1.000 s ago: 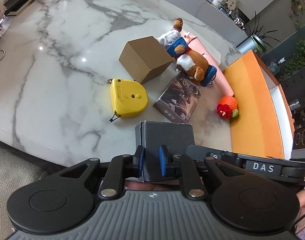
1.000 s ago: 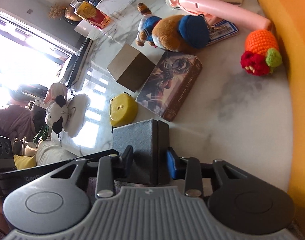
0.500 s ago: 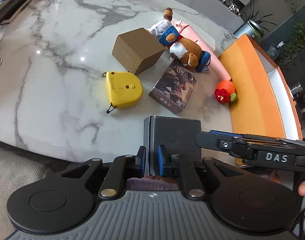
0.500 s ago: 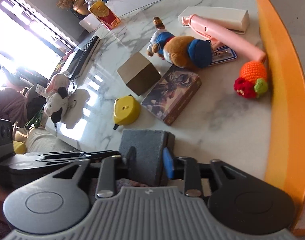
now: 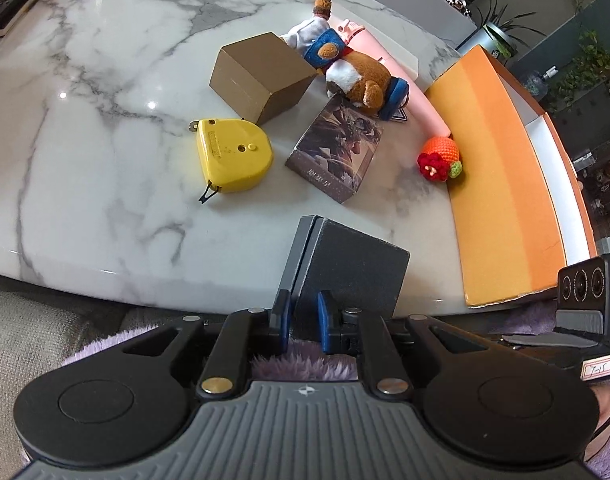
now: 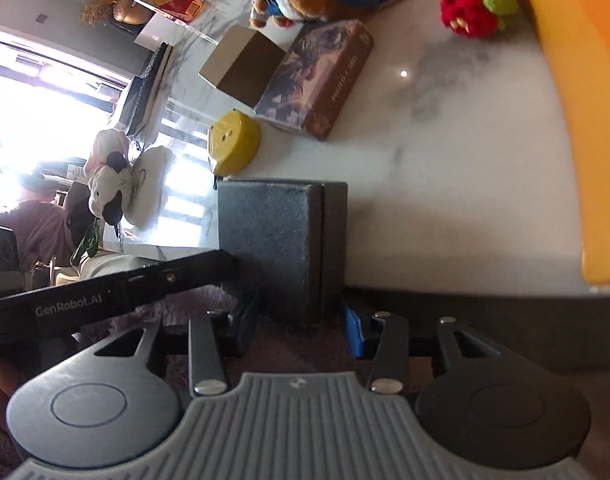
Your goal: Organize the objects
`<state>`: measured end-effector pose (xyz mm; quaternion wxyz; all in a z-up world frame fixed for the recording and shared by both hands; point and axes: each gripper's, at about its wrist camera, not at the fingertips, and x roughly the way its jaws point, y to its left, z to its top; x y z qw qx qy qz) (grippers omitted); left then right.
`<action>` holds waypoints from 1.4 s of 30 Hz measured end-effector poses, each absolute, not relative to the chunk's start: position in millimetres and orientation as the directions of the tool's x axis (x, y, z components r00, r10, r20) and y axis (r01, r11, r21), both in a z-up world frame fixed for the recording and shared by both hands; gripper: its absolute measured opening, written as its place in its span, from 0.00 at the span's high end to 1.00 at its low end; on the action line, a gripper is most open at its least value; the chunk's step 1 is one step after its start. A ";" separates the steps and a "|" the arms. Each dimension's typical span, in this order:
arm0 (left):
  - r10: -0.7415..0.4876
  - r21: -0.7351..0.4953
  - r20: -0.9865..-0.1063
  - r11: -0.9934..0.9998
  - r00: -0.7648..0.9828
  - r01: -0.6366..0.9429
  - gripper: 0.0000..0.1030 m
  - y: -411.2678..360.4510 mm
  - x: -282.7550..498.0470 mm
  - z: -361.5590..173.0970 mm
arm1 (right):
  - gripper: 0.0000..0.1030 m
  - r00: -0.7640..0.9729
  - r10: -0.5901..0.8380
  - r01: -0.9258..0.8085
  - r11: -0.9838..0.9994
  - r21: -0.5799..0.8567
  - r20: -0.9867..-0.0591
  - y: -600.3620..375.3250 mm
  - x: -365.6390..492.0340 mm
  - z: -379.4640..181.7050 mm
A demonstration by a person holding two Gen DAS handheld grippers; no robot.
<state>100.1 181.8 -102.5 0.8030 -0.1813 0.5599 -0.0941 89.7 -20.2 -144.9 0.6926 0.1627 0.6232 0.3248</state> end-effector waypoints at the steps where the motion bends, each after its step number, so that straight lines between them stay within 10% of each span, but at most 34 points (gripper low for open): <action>1: -0.353 -0.395 -0.865 0.917 0.355 -0.050 0.83 181.7 100.4 -102.4 | 0.56 0.013 0.648 -0.256 0.738 0.624 -0.761 -19.4 88.4 -144.6; 11: -0.357 -0.398 -0.859 0.916 0.366 -0.040 0.83 181.9 98.0 -102.4 | 0.43 0.059 0.690 -0.253 0.710 0.657 -0.722 -13.7 91.5 -150.0; 19: -0.316 -0.363 -0.866 0.931 0.387 -0.051 0.97 185.3 103.6 -97.0 | 0.65 0.168 0.725 -0.358 0.677 0.643 -0.668 -27.9 91.2 -99.2; 29: -0.290 -0.323 -0.896 0.945 0.336 -0.046 1.00 176.3 111.7 -110.1 | 0.65 0.122 0.692 -0.523 0.654 0.547 -0.711 4.2 96.1 -78.2; 42: -0.310 -0.327 -0.873 0.945 0.376 0.018 0.97 168.6 108.7 -101.7 | 0.43 0.107 0.658 -0.455 0.699 0.552 -0.745 19.3 120.2 -76.1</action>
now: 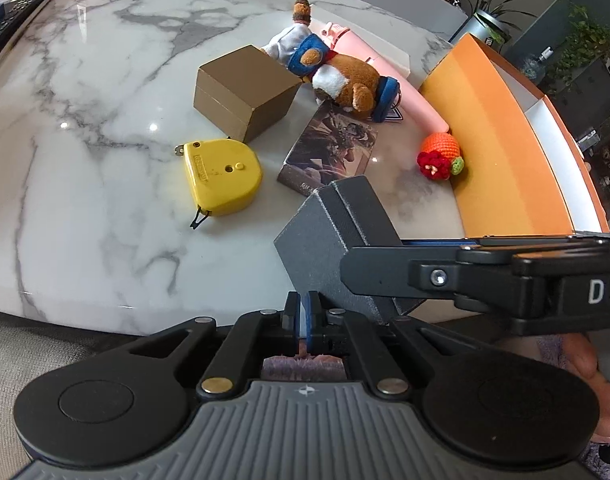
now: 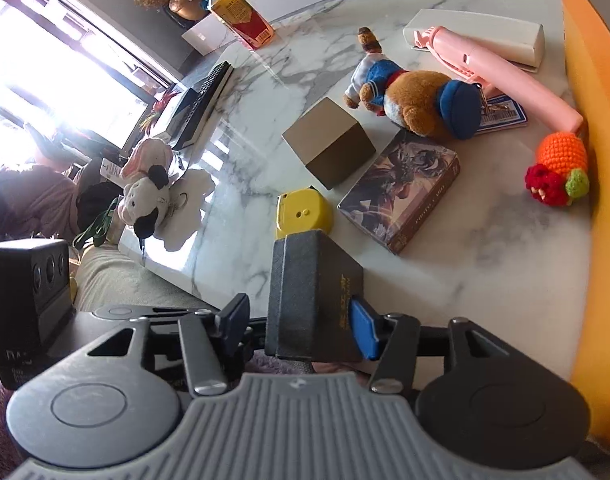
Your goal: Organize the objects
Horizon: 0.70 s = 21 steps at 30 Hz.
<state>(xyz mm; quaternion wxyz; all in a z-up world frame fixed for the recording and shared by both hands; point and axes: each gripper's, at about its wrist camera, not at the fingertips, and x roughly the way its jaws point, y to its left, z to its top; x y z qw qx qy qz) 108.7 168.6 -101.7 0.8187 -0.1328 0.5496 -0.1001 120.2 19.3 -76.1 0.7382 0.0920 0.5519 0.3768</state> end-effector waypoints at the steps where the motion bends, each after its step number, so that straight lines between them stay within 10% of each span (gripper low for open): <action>1: -0.313 -0.327 -0.872 0.944 0.377 0.027 0.97 167.3 108.8 -101.2 | 0.43 0.111 0.643 -0.451 0.712 0.538 -0.758 21.6 120.5 -76.6; 6: -0.338 -0.335 -0.861 0.939 0.380 0.076 0.97 160.0 108.9 -98.3 | 0.46 0.137 0.583 -0.470 0.750 0.466 -0.801 29.3 119.6 -80.1; 21: -0.213 -0.061 -0.843 0.950 0.494 0.306 0.30 110.9 144.8 -65.2 | 0.60 0.314 0.519 -0.470 0.812 0.345 -0.795 -29.1 131.4 -27.2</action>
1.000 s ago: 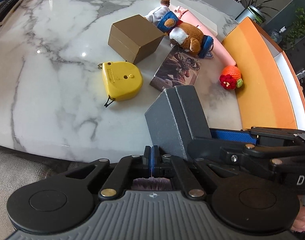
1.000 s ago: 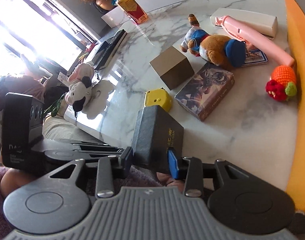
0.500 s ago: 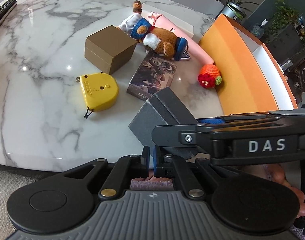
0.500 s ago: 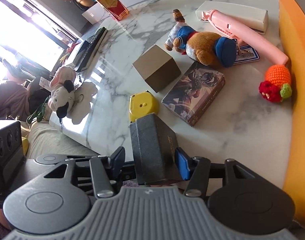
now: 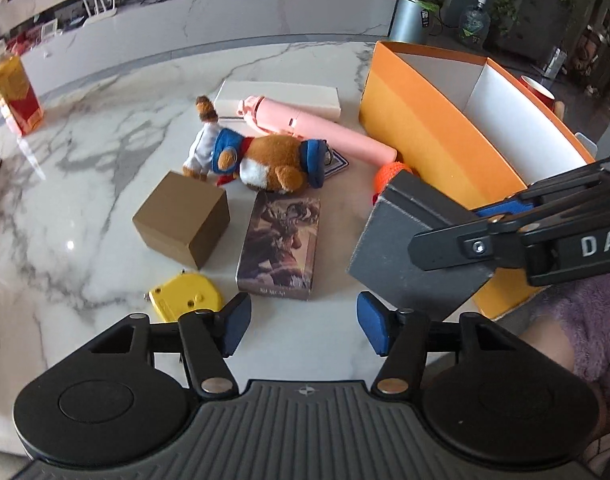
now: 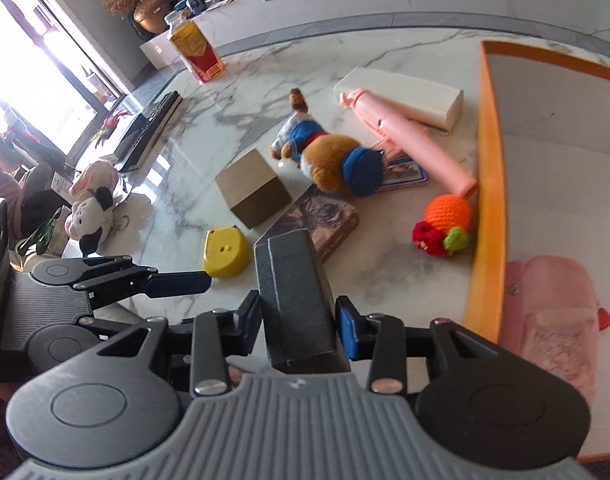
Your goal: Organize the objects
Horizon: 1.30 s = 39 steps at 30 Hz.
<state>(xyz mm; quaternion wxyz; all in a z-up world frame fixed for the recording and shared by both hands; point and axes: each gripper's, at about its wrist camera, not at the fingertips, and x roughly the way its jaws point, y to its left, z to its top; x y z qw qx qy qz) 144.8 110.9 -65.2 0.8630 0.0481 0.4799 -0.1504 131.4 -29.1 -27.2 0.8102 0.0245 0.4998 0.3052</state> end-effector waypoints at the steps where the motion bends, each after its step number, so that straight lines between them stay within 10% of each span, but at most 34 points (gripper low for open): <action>1: -0.206 -0.045 -0.843 0.948 0.498 0.315 0.29 107.4 151.7 -67.4 | 0.60 0.330 0.519 -0.466 0.816 0.342 -0.789 -32.7 134.4 -23.4; 25: -0.116 0.009 -0.933 0.939 0.341 0.343 0.36 89.2 226.0 -119.3 | 0.60 0.417 0.620 -0.438 0.778 0.451 -0.665 -83.6 183.4 22.0; 39: -0.337 -0.198 -0.798 0.930 0.500 0.310 0.36 52.3 170.5 -1.4 | 0.60 0.597 0.499 -0.319 0.866 0.384 -0.628 -193.5 144.8 56.8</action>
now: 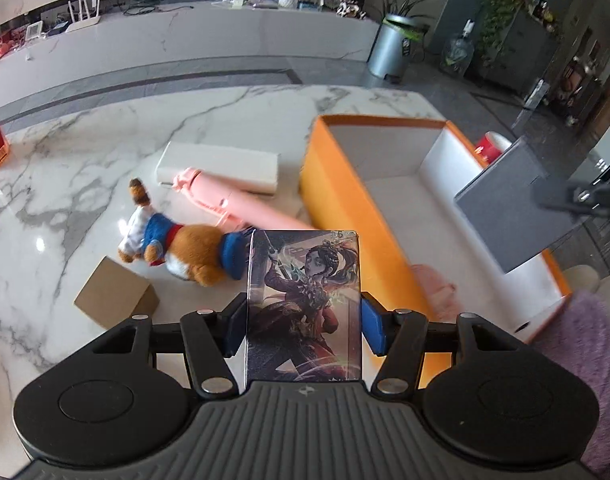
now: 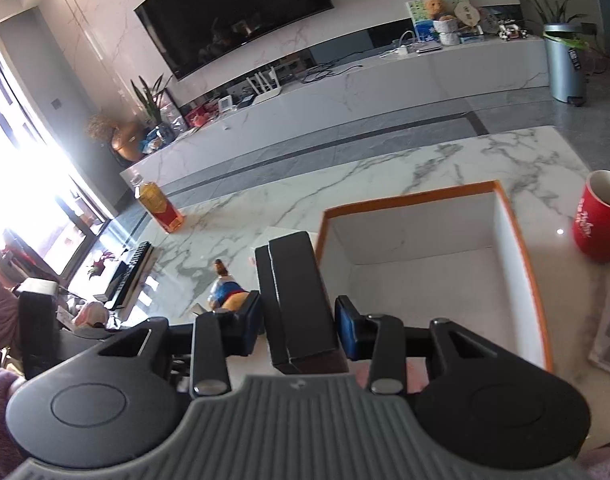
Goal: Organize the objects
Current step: 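Grasp the boxed photo card with the left tool while the right tool carries the grey box, then lower the dark grey box into the orange box with the right tool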
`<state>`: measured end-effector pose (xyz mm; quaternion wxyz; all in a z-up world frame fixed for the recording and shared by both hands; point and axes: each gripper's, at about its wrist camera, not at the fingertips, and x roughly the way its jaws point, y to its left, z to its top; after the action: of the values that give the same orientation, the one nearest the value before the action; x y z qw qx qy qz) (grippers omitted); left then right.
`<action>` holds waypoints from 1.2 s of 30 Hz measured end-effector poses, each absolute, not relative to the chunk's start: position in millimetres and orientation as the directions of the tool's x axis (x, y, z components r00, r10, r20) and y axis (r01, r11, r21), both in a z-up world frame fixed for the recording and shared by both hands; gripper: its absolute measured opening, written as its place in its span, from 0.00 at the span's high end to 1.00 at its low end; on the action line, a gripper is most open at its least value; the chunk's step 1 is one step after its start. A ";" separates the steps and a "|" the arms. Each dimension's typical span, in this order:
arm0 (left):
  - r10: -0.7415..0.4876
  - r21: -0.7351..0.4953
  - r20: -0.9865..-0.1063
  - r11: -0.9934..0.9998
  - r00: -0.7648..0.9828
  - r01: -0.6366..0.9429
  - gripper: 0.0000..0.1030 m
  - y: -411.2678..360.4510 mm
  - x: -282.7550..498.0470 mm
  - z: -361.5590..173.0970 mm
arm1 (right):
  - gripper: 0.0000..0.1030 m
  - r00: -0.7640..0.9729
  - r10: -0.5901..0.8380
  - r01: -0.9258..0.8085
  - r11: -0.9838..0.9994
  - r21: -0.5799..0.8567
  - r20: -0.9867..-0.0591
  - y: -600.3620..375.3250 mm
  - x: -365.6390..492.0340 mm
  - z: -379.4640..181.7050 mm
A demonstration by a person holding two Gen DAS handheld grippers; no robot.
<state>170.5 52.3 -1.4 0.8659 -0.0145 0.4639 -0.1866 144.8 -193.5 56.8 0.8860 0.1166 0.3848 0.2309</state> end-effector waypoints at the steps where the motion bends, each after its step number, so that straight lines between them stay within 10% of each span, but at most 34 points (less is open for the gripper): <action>1: -0.354 -0.208 -0.789 0.923 0.503 0.324 0.36 43.3 169.7 5.3 | 0.60 0.597 0.478 -0.296 0.878 0.377 -0.644 -202.0 143.9 52.5; 7: -0.451 -0.269 -0.755 0.875 0.476 0.402 0.36 -13.0 174.0 16.7 | 0.60 0.565 0.388 -0.203 0.921 0.333 -0.728 -236.0 143.1 18.8; 24: -0.414 -0.248 -0.797 0.889 0.441 0.386 0.36 -49.5 197.3 -4.5 | 0.61 0.321 0.683 -0.010 0.695 0.718 -0.656 -230.1 175.7 -70.1; 36: -0.426 -0.254 -0.799 0.879 0.424 0.404 0.36 -58.7 199.7 -8.8 | 0.52 0.331 0.446 -0.202 0.894 0.399 -0.831 -213.7 186.0 -61.8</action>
<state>199.7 -58.7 -8.8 0.8437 -0.0117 0.4770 -0.2459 186.0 -213.7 -61.8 0.8081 0.1124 0.5423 0.2007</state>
